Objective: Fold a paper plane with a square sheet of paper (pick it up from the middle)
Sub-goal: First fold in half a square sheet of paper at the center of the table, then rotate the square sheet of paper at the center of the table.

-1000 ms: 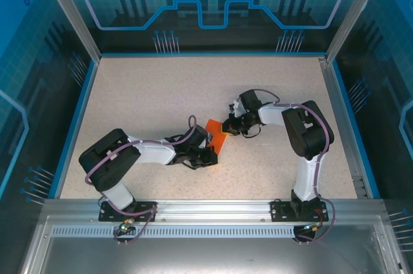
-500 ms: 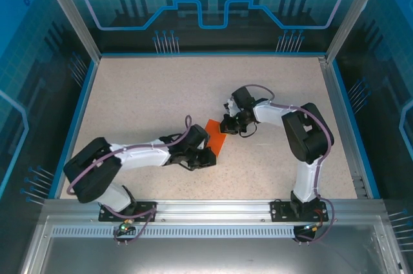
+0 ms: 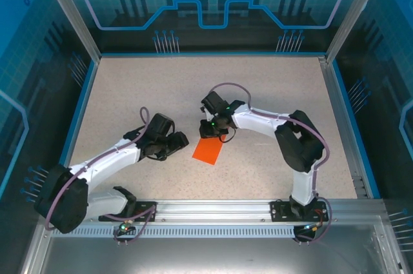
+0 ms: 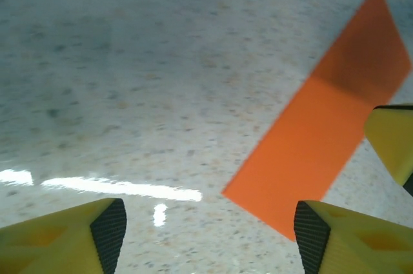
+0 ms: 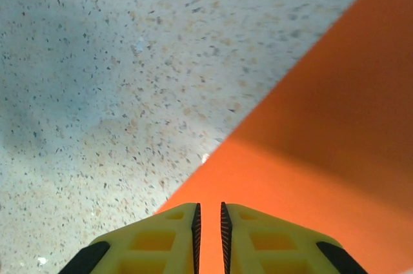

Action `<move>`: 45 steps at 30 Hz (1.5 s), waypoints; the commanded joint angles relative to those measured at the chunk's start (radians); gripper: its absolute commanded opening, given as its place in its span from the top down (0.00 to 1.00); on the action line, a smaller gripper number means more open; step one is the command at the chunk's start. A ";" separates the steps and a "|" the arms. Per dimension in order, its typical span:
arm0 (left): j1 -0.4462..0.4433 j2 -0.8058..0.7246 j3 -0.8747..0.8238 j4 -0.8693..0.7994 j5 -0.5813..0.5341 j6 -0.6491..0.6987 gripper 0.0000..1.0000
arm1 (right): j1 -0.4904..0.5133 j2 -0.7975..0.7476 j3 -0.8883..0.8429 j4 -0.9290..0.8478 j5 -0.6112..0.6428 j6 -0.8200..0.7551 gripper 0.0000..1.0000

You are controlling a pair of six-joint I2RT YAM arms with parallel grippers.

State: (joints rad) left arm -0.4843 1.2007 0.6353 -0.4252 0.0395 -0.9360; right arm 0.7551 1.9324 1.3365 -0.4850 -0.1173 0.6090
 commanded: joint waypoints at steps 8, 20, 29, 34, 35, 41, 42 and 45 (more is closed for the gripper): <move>0.057 -0.038 -0.018 -0.088 -0.008 0.043 0.15 | 0.102 0.142 0.092 -0.171 0.048 -0.090 0.82; 0.060 0.000 -0.003 -0.059 0.062 0.071 0.12 | 0.090 -0.038 -0.062 -0.167 -0.033 -0.225 0.81; 0.056 0.009 -0.015 0.032 0.219 0.058 0.07 | -0.011 -0.140 -0.137 -0.030 0.080 0.022 0.67; 0.023 0.039 -0.022 0.133 0.316 0.017 0.08 | -0.033 -0.082 -0.138 0.003 0.046 0.042 0.68; 0.011 0.051 -0.018 0.143 0.319 0.009 0.09 | -0.042 -0.072 -0.139 0.016 0.036 0.047 0.69; -0.069 0.139 0.017 0.200 0.333 -0.034 0.12 | -0.094 -0.033 -0.144 0.086 -0.022 0.050 0.70; -0.082 0.155 0.021 0.217 0.339 -0.046 0.13 | -0.103 -0.026 -0.148 0.094 -0.033 0.051 0.70; -0.113 0.198 0.031 0.262 0.359 -0.076 0.14 | -0.127 -0.009 -0.167 0.115 -0.053 0.061 0.71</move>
State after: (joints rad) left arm -0.5739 1.3693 0.6277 -0.2230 0.3481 -0.9653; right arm 0.6502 1.8980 1.1946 -0.4080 -0.1249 0.6479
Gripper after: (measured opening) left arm 0.860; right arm 0.297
